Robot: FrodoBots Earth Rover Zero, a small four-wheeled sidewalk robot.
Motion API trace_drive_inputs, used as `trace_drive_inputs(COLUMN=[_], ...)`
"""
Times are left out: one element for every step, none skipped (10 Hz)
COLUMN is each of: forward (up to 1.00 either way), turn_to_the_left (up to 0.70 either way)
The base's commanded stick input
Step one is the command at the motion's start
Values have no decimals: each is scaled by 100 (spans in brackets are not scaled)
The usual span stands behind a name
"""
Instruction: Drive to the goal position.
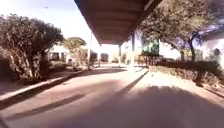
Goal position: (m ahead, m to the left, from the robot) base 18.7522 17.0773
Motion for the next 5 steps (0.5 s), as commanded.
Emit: trace_drive_inputs(forward=[85, 85, 85, 85, 77], turn_to_the_left=[0, 0, 0, 0, 0])
